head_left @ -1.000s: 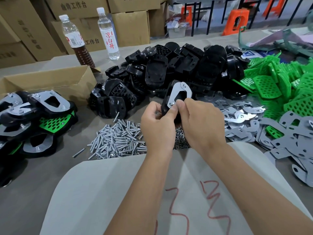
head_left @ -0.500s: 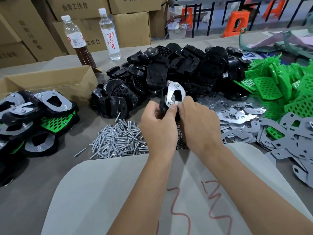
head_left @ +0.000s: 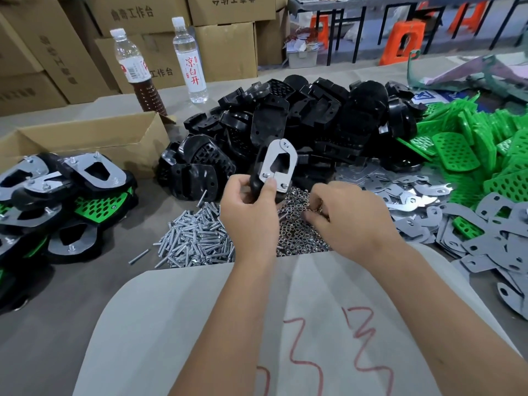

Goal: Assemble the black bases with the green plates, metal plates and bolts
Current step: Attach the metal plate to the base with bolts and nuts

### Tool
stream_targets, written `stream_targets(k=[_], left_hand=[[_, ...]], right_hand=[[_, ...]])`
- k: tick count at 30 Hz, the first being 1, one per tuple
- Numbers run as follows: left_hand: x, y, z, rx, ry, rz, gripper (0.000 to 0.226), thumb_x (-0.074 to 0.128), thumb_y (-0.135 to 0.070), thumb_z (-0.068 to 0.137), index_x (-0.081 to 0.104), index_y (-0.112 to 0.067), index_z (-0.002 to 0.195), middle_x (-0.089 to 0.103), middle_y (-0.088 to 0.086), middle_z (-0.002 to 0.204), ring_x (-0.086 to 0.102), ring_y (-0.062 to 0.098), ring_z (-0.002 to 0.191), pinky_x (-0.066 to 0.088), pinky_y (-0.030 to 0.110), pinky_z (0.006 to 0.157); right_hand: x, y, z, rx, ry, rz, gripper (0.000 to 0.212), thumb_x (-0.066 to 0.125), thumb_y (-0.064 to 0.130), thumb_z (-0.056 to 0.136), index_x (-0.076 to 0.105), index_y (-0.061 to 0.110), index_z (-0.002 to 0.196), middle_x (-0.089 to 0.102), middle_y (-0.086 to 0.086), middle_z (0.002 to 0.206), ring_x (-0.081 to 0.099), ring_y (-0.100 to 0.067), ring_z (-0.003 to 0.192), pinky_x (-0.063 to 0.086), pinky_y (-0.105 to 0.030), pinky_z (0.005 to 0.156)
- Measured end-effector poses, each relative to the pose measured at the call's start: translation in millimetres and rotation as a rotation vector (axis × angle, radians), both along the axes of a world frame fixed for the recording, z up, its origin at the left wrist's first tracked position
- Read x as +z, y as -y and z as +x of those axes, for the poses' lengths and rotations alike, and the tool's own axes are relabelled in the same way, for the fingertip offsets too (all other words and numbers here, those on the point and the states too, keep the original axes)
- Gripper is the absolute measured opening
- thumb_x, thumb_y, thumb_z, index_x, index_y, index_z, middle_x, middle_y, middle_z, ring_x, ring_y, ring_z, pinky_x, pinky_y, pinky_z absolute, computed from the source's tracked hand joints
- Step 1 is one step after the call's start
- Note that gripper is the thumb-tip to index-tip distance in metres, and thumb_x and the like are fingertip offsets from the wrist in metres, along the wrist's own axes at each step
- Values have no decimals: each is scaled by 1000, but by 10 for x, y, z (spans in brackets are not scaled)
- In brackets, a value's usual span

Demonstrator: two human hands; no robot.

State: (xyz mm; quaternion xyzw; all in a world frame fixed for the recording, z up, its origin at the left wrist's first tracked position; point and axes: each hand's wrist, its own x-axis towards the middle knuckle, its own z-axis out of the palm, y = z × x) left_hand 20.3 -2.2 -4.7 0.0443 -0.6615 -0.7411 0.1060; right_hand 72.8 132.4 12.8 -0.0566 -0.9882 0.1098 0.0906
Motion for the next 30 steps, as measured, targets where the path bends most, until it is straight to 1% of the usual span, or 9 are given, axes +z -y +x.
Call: stream_targets(k=[2, 5, 9, 12, 14, 16, 19, 23, 30], left_hand=[[-3, 21, -21, -16, 28, 81, 12, 76, -10, 92, 65, -14, 90, 74, 14, 94, 74, 36, 94, 65, 46, 77], [8, 19, -22, -57, 47, 123, 15, 75, -4, 92, 67, -14, 100, 76, 9, 95, 77, 27, 89, 64, 36, 72], [35, 13, -22, -70, 103, 165, 15, 73, -2, 93, 68, -9, 105, 76, 10, 98, 76, 21, 85, 64, 36, 74], [46, 6, -19, -65, 143, 184, 13, 74, -5, 95, 66, -3, 104, 73, 17, 104, 75, 20, 85, 65, 37, 75], [45, -5, -17, -61, 119, 154, 15, 74, -6, 95, 64, -2, 105, 72, 19, 105, 76, 24, 89, 66, 39, 75], [42, -22, -7, -74, 75, 79, 18, 75, -9, 94, 64, -4, 107, 73, 17, 105, 76, 30, 95, 66, 41, 76], [51, -51, 32, -103, 27, -62, 25, 79, -28, 86, 65, -16, 102, 75, 9, 102, 75, 28, 95, 63, 50, 83], [54, -65, 65, -113, -6, -172, 15, 79, -21, 90, 67, -19, 98, 76, 3, 96, 74, 21, 90, 61, 51, 85], [77, -86, 91, -208, -79, -381, 25, 81, -18, 89, 60, -32, 90, 74, -4, 92, 72, 16, 88, 59, 45, 84]], right_hand=[[19, 12, -4, 3, 52, -6, 24, 60, 53, 99, 58, 29, 95, 55, 9, 97, 58, -20, 94, 36, -34, 69], [32, 58, -7, 69, 35, -87, 14, 64, 38, 100, 63, 27, 91, 56, 8, 97, 58, -22, 97, 44, -35, 73], [-44, 51, -28, 66, -49, -163, 17, 63, 32, 102, 65, 21, 88, 58, 6, 94, 60, -22, 89, 49, -39, 76], [-77, 21, -53, 30, -342, -483, 15, 68, 21, 100, 66, 16, 87, 64, 6, 74, 59, -13, 67, 48, -35, 66], [-65, 13, -54, 33, -508, -737, 9, 72, 11, 97, 70, 14, 88, 67, 2, 70, 63, -14, 61, 52, -30, 59], [-71, 19, -45, 71, -542, -951, 12, 71, 3, 96, 75, 14, 93, 70, -2, 72, 68, -17, 61, 58, -29, 56], [-100, 14, -55, 119, -523, -1081, 18, 71, -2, 94, 78, 15, 92, 72, -6, 72, 73, -22, 63, 62, -31, 58], [-124, 5, -65, 133, -554, -1111, 20, 74, -2, 92, 78, 18, 90, 75, -2, 76, 76, -23, 71, 62, -30, 63], [-137, -9, -65, 117, -630, -780, 16, 79, 3, 87, 79, 18, 91, 75, 15, 81, 73, -8, 79, 60, -26, 67]])
